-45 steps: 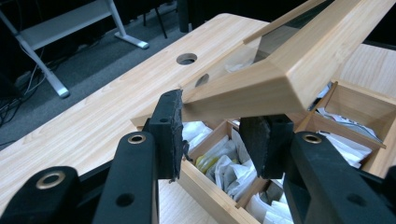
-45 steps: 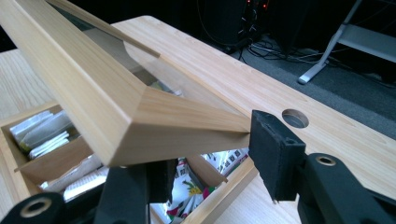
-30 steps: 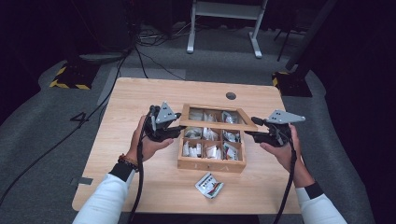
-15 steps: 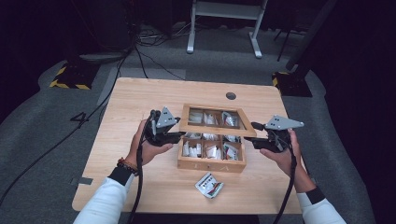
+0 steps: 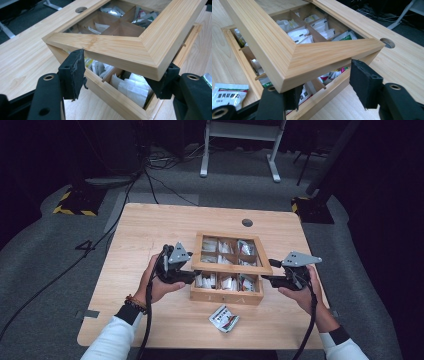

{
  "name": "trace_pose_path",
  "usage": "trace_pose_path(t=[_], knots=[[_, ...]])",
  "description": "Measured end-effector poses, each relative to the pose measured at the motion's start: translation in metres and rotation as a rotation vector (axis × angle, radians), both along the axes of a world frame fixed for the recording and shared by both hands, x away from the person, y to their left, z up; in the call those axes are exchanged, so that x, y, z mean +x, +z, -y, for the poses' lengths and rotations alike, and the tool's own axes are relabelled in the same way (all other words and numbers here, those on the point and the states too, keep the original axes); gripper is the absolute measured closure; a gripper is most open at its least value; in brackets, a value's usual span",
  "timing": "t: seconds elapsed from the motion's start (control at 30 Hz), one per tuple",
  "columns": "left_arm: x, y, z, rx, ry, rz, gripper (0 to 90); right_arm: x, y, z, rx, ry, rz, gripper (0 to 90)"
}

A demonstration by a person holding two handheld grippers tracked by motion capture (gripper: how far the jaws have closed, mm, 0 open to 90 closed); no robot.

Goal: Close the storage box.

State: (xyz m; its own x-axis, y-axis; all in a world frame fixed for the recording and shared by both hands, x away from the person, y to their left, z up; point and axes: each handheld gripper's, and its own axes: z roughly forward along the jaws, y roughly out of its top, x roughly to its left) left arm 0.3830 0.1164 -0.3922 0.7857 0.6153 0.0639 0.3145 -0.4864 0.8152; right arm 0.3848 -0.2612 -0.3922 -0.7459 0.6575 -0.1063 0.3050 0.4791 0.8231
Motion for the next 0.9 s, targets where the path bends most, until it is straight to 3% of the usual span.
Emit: trace_pose_path(t=[0.23,0.37,0.5,0.9], knots=[[-0.003,-0.006,0.000,0.009,-0.009,-0.026,34.7,-0.004,-0.007,0.001,-0.009,0.009,-0.024,47.9],[-0.007,-0.008,0.000,0.006,-0.011,-0.006,34.0,-0.007,-0.009,0.001,-0.016,0.016,-0.029,48.9],[-0.008,-0.011,0.000,0.008,-0.017,-0.013,32.8,-0.008,-0.012,0.002,-0.019,0.026,-0.041,49.5],[-0.007,-0.023,0.001,0.015,-0.026,-0.039,29.7,-0.012,-0.018,-0.002,-0.013,0.063,-0.085,43.1]])
